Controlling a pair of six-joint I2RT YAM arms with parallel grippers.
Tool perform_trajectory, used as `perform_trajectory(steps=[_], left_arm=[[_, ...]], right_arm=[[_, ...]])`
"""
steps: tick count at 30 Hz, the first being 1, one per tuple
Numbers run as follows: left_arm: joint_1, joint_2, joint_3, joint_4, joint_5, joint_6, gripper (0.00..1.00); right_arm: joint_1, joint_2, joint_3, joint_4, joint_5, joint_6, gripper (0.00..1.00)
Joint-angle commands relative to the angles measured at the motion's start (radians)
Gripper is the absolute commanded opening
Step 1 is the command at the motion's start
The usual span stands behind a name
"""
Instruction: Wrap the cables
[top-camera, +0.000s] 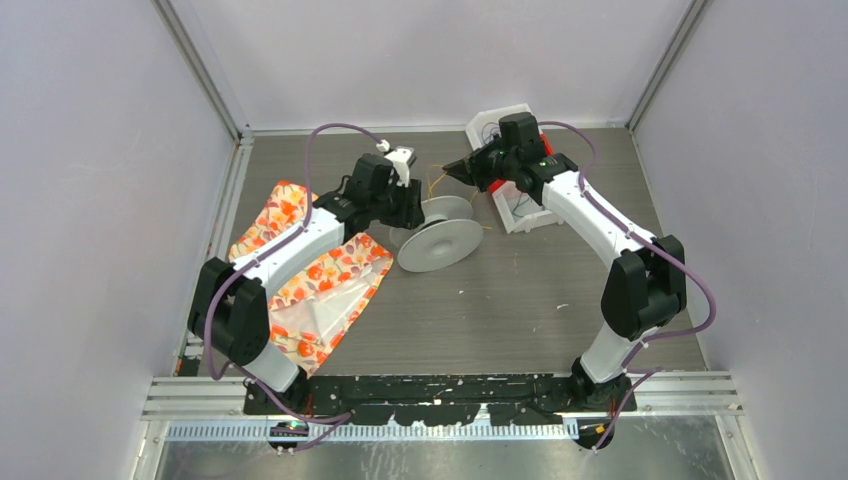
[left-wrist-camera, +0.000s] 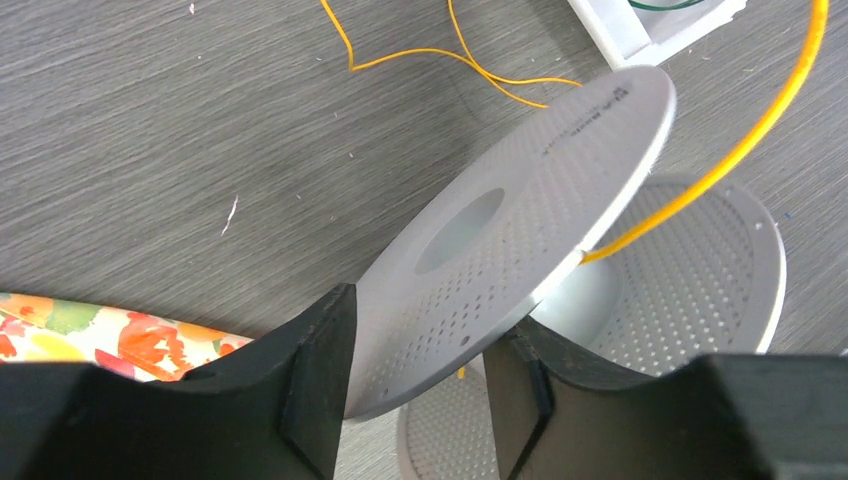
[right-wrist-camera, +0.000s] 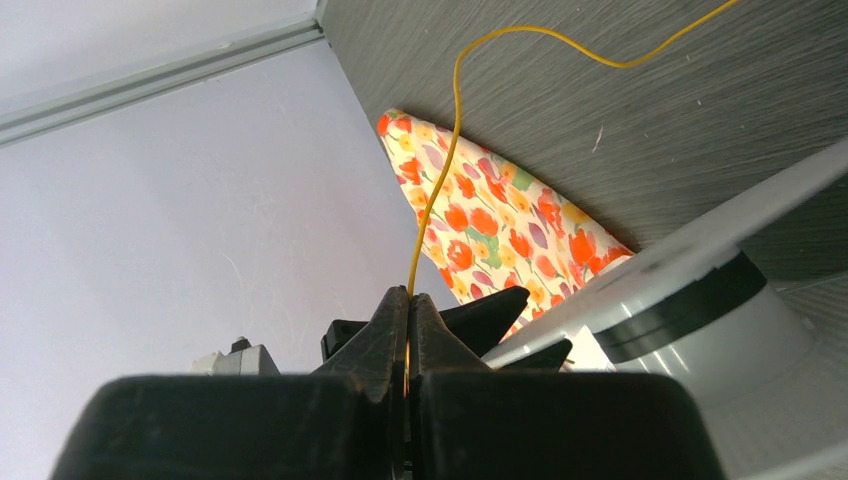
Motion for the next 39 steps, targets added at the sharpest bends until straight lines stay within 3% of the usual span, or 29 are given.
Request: perform_trajectory(steps=[1, 5, 17, 20, 25, 28, 30, 35, 39], left_arm=[[-0.002, -0.024, 0.029, 0.009, 0.009, 0.01, 0.52], [-0.002, -0.025, 0.027, 0.011, 0.011, 0.014, 0.5], [-0.002, -0.029, 0.009, 0.032, 0.021, 0.006, 0.16], [-0.002, -0.031, 0.008, 0.035, 0.016, 0.006, 0.01], [-0.002, -0.042, 0.008, 0.032, 0.017, 0.012, 0.0], [-0.002, -0.062, 0.015, 0.02, 0.039, 0.036, 0.01], [-0.002, -0.077, 0.039, -0.019, 0.052, 0.062, 0.0], [0.0, -0.138, 0.148, -0.185, 0.035, 0.164, 0.0], [0.001, -0.178, 0.315, -0.4, 0.031, 0.279, 0.0]], right_arm=[[-0.003, -0.053, -0.006, 0.046, -0.021, 0.021, 0.01], [-0.005, -0.054, -0.015, 0.051, -0.021, 0.023, 0.0], [-0.004, -0.055, -0.028, 0.055, -0.02, 0.029, 0.01], [-0.004, -0.058, -0.033, 0.057, -0.017, 0.031, 0.0], [-0.01, -0.061, -0.027, 0.048, -0.019, 0.015, 0.02], [-0.036, -0.061, -0.013, 0.011, -0.028, -0.022, 0.32], [-0.07, -0.071, -0.001, -0.029, -0.028, -0.068, 0.45], [-0.18, -0.148, 0.003, -0.163, -0.028, -0.279, 0.61], [-0.201, -0.238, -0.031, -0.2, -0.051, -0.557, 0.63]])
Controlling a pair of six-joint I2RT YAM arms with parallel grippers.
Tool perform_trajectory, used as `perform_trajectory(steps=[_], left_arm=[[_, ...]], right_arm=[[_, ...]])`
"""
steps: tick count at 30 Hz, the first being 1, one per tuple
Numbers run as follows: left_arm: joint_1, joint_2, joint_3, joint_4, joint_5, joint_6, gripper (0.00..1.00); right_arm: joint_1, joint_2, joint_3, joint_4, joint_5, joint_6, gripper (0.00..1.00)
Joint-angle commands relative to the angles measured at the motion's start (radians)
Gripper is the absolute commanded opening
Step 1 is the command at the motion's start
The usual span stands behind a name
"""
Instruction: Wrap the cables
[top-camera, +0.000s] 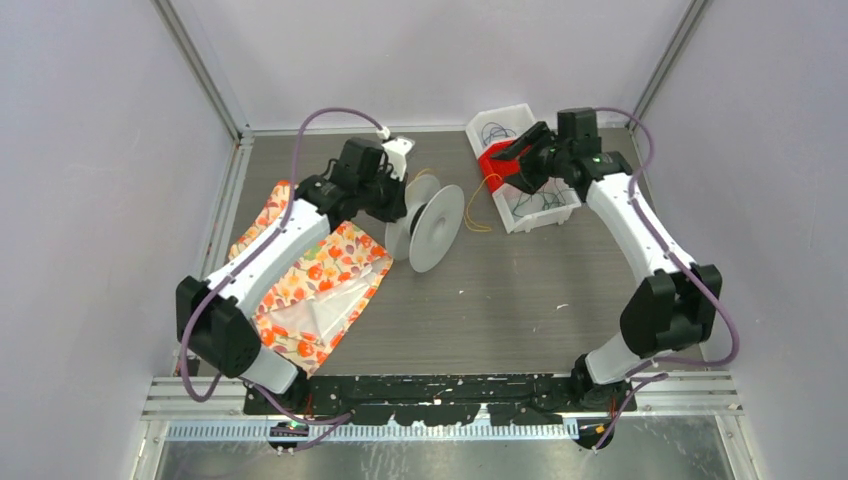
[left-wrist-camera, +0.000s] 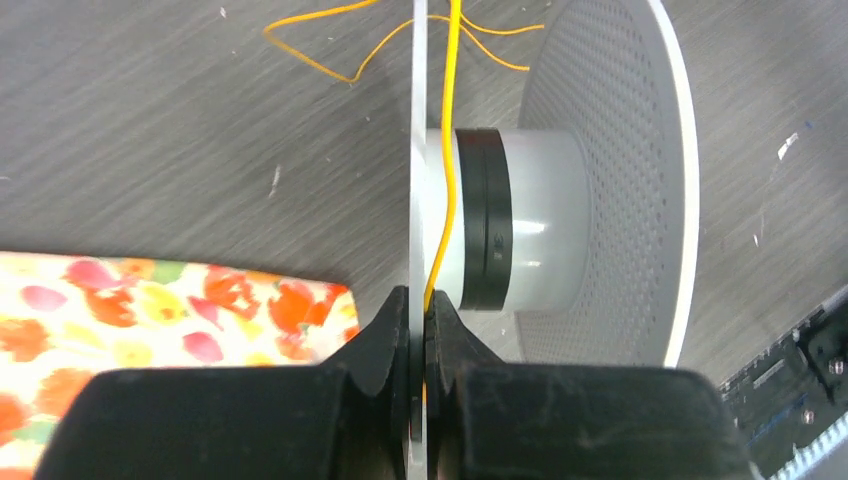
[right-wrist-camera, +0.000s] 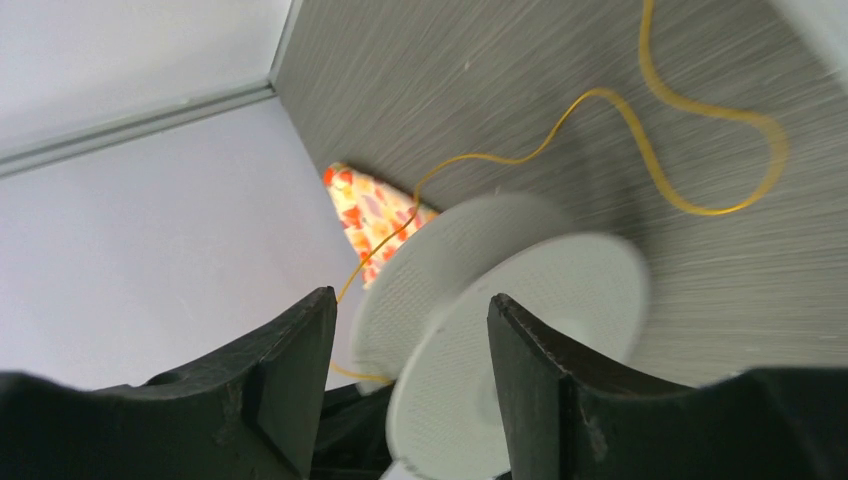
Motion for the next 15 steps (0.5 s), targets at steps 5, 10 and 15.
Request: perform_trajectory(steps=[5, 10, 15], left_arm=[[0.001, -0.147, 0.436, -0.445, 0.069, 0.3, 0.0], [0.001, -0.187, 0.577, -0.589, 0.061, 0.365, 0.0], [0.001, -0.227, 0.672, -0.615, 0.075, 0.355, 0.0]], right_arm=[[-0.011, -0.278, -0.207, 0.147, -0.06, -0.493, 0.63], [0.054, -0.352, -0.439, 0.433, -0.046, -0.678, 0.64], [0.217, -0.313, -0.563, 0.578, -0.001, -0.911, 0.65]])
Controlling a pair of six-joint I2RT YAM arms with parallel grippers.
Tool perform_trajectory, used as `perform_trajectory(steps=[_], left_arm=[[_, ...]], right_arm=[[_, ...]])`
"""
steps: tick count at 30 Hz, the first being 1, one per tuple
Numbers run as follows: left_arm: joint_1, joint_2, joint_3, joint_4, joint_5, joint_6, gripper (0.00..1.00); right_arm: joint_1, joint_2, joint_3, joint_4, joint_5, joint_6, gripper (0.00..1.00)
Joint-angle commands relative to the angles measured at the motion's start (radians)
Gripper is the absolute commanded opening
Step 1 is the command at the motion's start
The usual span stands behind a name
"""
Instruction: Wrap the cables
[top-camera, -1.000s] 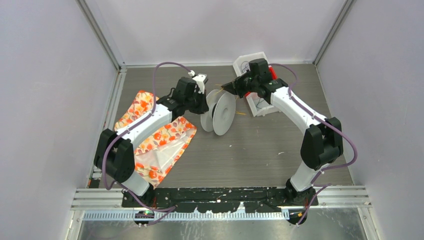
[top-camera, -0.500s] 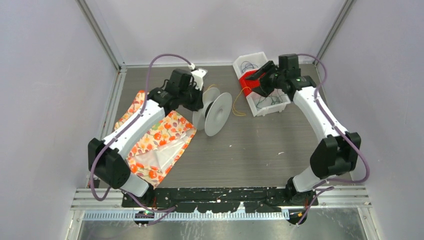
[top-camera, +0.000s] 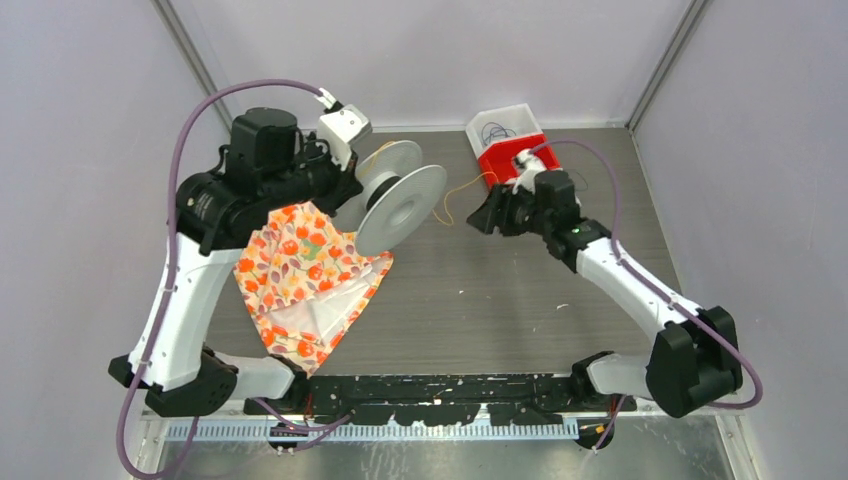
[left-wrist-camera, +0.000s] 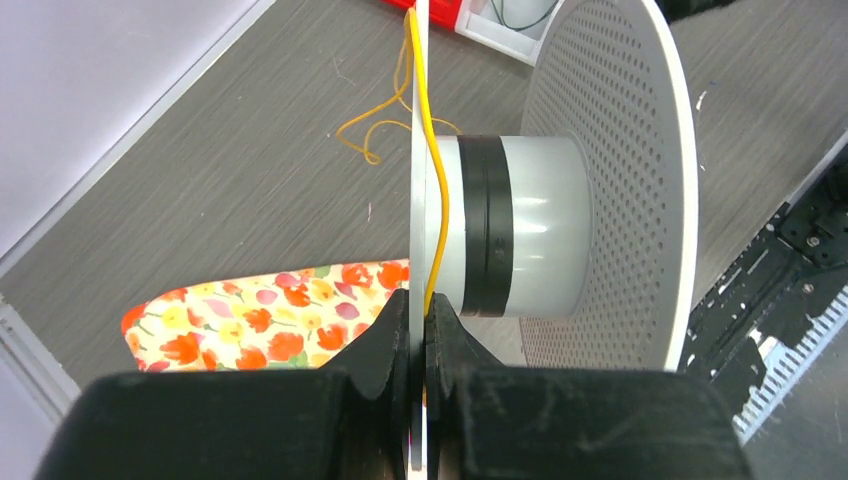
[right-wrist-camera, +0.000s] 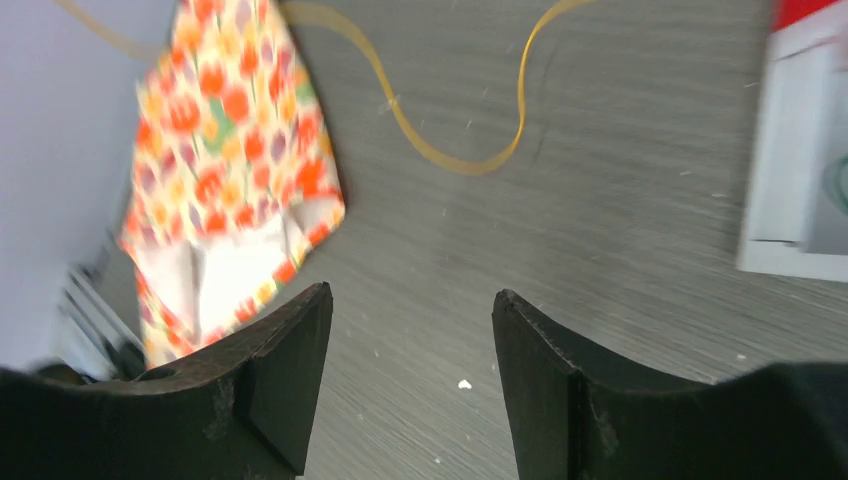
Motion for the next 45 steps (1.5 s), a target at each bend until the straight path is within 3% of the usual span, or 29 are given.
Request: perform_trajectory(steps=[1, 6, 11, 24, 29, 33, 38, 45], left_arm=[[0.001, -0.02, 0.111, -0.063, 0.049, 0.027, 0.0], [0.001, 0.021, 0.225, -0.142, 0.077, 0.011, 0.0], [0.001, 0.017, 0.239, -0.145, 0.074, -0.008, 0.0], [0.001, 0.003, 0.256, -0.148, 0.043, -0.01, 0.0], [0.001, 0.003, 0.261, -0.147, 0.032, -0.007, 0.0], [0.001, 0.005, 0.258, -0.142, 0.022, -0.01, 0.0], [0.001, 0.003, 0.259, -0.117, 0.006, -0.035, 0.0], [0.001, -0.003, 0.262, -0.098, 0.03, -0.047, 0.0]], right_arm=[[0.144, 0.032, -0.085, 0.248, 0.039, -0.293, 0.65], [0.238, 0.119, -0.149, 0.461, 0.148, -0.337, 0.66], [0.281, 0.238, -0.111, 0.547, 0.235, -0.359, 0.68], [0.299, 0.341, -0.045, 0.62, 0.383, -0.451, 0.7], [0.298, 0.374, -0.001, 0.606, 0.355, -0.455, 0.7], [0.298, 0.382, 0.027, 0.564, 0.236, -0.43, 0.7], [0.305, 0.335, -0.033, 0.582, 0.085, -0.327, 0.7], [0.393, 0.349, -0.083, 0.657, 0.032, -0.249, 0.7]])
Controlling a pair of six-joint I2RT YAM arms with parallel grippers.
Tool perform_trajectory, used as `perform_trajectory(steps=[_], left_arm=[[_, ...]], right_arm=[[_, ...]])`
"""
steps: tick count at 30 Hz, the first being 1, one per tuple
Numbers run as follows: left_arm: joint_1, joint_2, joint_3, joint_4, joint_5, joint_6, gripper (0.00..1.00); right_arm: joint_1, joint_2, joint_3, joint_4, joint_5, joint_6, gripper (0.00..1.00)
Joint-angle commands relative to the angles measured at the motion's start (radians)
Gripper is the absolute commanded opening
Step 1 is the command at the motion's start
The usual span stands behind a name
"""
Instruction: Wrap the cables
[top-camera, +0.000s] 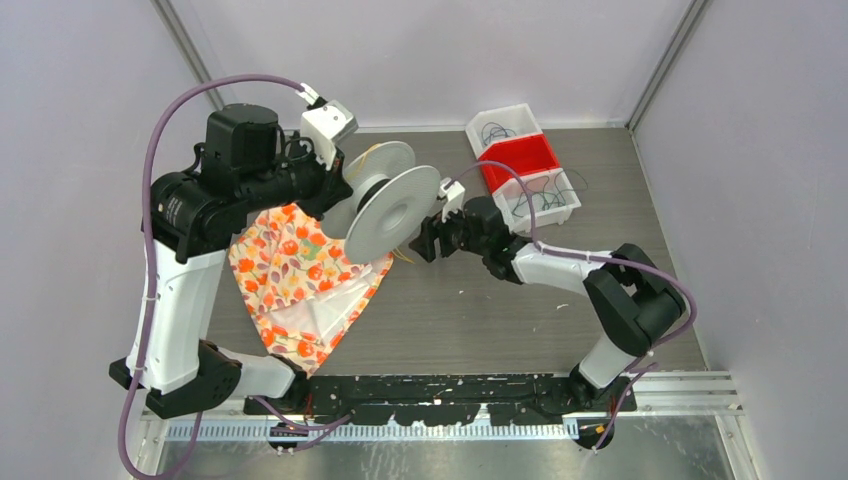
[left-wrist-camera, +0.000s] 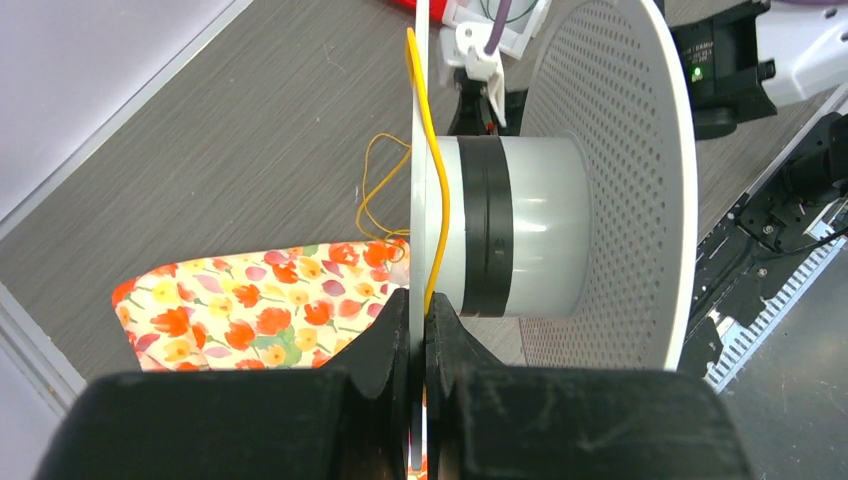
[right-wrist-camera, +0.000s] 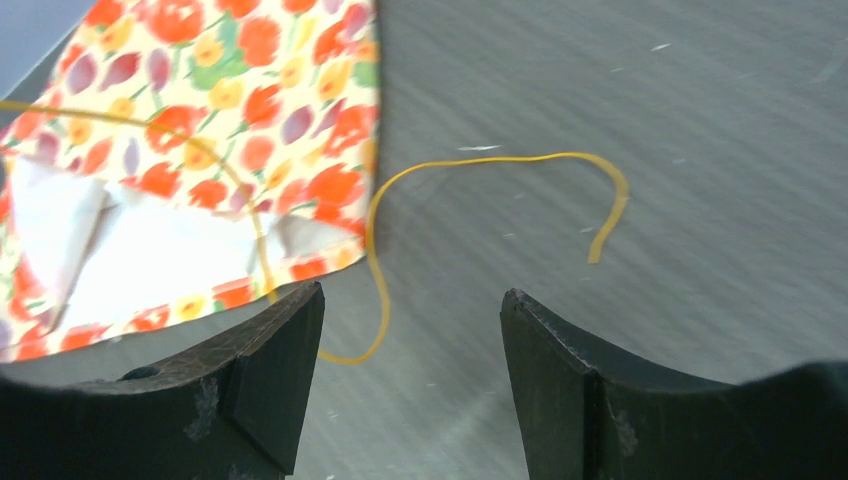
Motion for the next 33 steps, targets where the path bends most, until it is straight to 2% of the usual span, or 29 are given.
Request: perform_trajectory(steps=[1, 11, 14, 15, 16, 18, 19, 20, 23, 26, 30, 33], left_arm=[[0.001, -0.027, 0.046, 0.105, 0.019, -0.02, 0.0], [0.001, -0.03, 0.043, 0.109, 0.022, -0.025, 0.0], [0.001, -0.03, 0.041, 0.11, 0.022, -0.027, 0.0], [0.001, -0.03, 0.04, 0.11, 0.022, -0.028, 0.0], [0.001, -0.03, 0.04, 0.109, 0.022, -0.027, 0.0], [0.0, -0.03, 0.039, 0.105, 0.023, -0.026, 0.0], [0.001, -0.032, 0.035, 0.103, 0.021, -0.023, 0.0], [0.001, -0.034, 0.031, 0.102, 0.017, -0.019, 0.0], [0.001, -0.041, 0.006, 0.1, 0.005, -0.009, 0.0], [0.001, -0.04, -0.013, 0.095, -0.004, -0.003, 0.0], [0.001, -0.044, -0.027, 0.099, -0.014, -0.003, 0.0], [0.001, -0.047, -0.036, 0.102, -0.018, -0.001, 0.0]], right_arm=[[0.067, -0.016, -0.008, 0.097, -0.071, 0.063, 0.7], [0.128, 0.114, 0.055, 0.148, -0.061, 0.108, 0.7], [0.132, 0.167, 0.066, 0.187, -0.022, 0.125, 0.65], [0.133, 0.181, 0.066, 0.199, -0.008, 0.132, 0.59], [0.133, 0.187, 0.066, 0.208, 0.005, 0.141, 0.48], [0.132, 0.174, 0.053, 0.219, 0.048, 0.146, 0.16], [0.13, 0.154, 0.037, 0.221, 0.076, 0.141, 0.04], [0.122, 0.123, 0.019, 0.218, 0.111, 0.135, 0.01], [0.093, -0.002, -0.04, 0.182, 0.258, 0.107, 0.0], [0.037, -0.136, -0.074, 0.104, 0.472, 0.107, 0.0], [-0.078, -0.285, -0.096, -0.011, 0.558, 0.153, 0.0], [-0.117, -0.368, -0.118, -0.079, 0.662, 0.143, 0.01]])
